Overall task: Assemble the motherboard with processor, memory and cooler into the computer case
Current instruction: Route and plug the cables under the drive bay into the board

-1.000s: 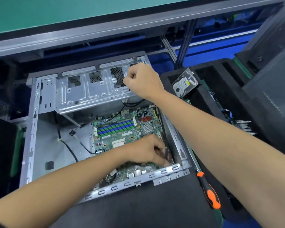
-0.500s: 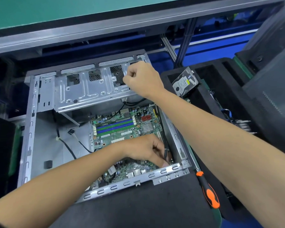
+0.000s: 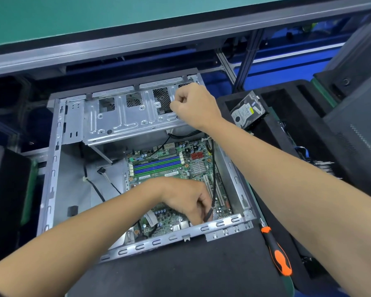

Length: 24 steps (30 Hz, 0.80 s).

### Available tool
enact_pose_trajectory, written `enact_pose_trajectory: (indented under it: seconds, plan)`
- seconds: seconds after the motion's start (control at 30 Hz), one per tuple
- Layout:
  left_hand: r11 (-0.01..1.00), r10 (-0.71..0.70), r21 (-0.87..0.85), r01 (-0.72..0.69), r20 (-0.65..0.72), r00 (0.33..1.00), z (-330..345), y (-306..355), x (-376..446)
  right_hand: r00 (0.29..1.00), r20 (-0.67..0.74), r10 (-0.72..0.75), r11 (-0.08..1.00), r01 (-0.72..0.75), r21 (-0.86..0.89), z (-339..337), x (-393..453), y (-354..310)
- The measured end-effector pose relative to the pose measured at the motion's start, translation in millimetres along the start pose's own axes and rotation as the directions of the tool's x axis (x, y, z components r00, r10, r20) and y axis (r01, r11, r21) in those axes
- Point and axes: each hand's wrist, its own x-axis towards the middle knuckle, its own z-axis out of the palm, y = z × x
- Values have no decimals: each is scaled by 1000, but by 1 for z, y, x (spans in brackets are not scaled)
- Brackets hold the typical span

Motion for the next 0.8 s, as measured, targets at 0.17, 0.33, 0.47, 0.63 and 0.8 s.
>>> enact_pose_trajectory:
  seconds: [0.17, 0.33, 0.47, 0.63, 0.8]
  plan:
    - [999, 22, 23, -24, 62, 998, -7, 4, -3, 1000, -6, 5, 1000, -5, -3, 0, 0, -1]
    - [994, 109, 17, -108, -251, 962, 9, -4, 11, 1000, 0, 5, 1000, -5, 3, 0, 0, 0]
    - [983, 184, 70, -172, -488, 853, 24, -11, 27, 1000, -8, 10, 1000, -10, 3, 1, 0, 1]
    - [940, 287, 317, -123, -548, 786, 36, -8, 41, 1000, -5, 14, 1000, -14, 5, 1, 1, 1]
    - [914, 331, 395, -97, -583, 742, 40, -9, 50, 1000, 1, 12, 1000, -12, 0, 0, 0, 1]
